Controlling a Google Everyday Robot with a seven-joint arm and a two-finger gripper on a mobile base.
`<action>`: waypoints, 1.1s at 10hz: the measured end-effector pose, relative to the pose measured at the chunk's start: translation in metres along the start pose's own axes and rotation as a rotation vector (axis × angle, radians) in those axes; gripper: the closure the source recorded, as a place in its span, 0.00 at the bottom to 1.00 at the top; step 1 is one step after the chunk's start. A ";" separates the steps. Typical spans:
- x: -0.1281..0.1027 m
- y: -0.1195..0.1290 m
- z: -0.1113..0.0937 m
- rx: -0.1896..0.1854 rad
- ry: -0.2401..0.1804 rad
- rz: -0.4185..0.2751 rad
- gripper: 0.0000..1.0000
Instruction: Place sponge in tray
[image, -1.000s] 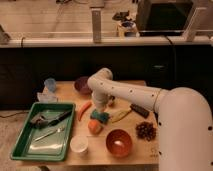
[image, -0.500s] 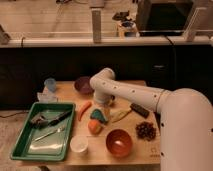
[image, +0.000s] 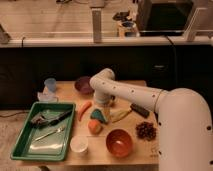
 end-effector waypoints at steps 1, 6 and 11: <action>0.001 0.001 0.004 -0.004 -0.004 0.000 0.20; -0.003 -0.001 0.036 -0.001 -0.024 -0.001 0.21; -0.008 -0.005 0.045 0.020 -0.059 -0.046 0.64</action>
